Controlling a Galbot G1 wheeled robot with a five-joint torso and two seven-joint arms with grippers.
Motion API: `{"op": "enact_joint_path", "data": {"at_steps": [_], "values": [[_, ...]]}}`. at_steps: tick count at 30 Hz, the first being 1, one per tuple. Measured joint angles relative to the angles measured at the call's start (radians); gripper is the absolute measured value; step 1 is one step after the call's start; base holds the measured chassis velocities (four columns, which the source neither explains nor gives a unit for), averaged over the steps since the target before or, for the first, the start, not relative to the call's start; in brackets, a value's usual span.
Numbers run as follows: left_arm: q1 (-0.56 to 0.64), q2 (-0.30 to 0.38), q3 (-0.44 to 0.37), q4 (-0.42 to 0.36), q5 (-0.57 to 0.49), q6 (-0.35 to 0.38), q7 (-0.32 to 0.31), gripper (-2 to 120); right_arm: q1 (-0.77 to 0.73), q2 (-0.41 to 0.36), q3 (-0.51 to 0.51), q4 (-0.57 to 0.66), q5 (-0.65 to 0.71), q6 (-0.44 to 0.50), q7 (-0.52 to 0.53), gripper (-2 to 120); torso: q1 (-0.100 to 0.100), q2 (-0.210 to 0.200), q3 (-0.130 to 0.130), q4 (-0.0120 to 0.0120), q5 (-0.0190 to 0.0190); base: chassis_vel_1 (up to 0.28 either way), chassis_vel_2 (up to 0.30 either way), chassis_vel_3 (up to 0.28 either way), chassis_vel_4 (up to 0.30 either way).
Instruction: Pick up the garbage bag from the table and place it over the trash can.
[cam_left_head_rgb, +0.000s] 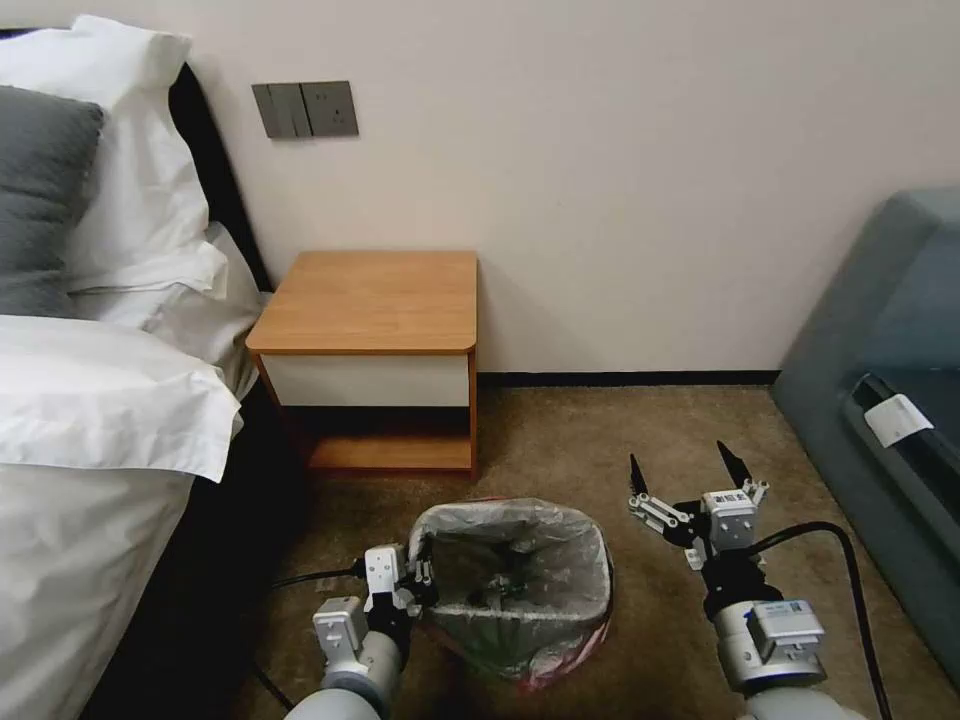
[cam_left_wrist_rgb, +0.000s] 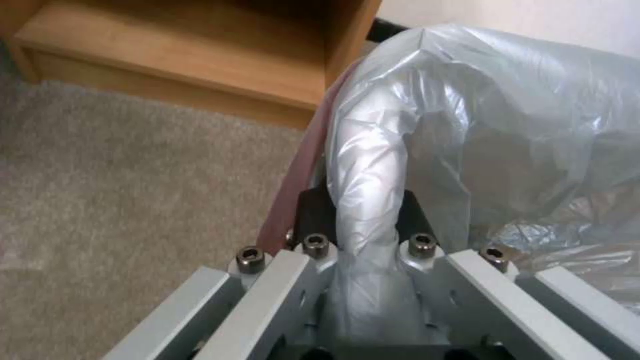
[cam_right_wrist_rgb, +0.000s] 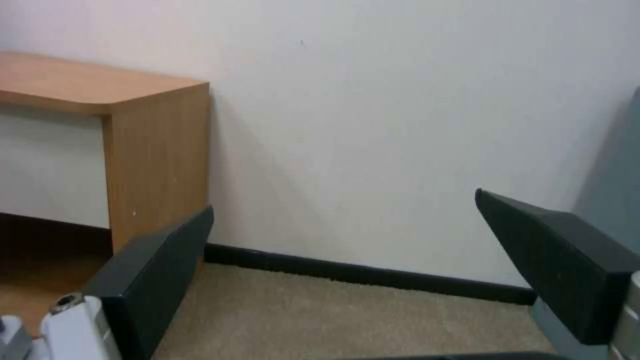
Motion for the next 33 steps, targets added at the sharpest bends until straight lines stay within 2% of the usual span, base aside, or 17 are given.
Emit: {"op": "enact_joint_path", "data": {"at_steps": [31,33], "values": [[-0.025,0.006,0.027,0.086,0.013,-0.001,-0.003,5,0.008,0.008,-0.014,-0.015,0.005,-0.002,0.001,100,0.0,0.0,0.0,0.0,0.0,0.0,0.0,0.0,0.0],[-0.026,0.005,0.029,0.087,0.026,0.002,-0.005,9,0.01,0.007,-0.015,-0.017,0.007,-0.002,0.002,100,0.0,0.0,0.0,0.0,0.0,0.0,0.0,0.0,0.0]]}}
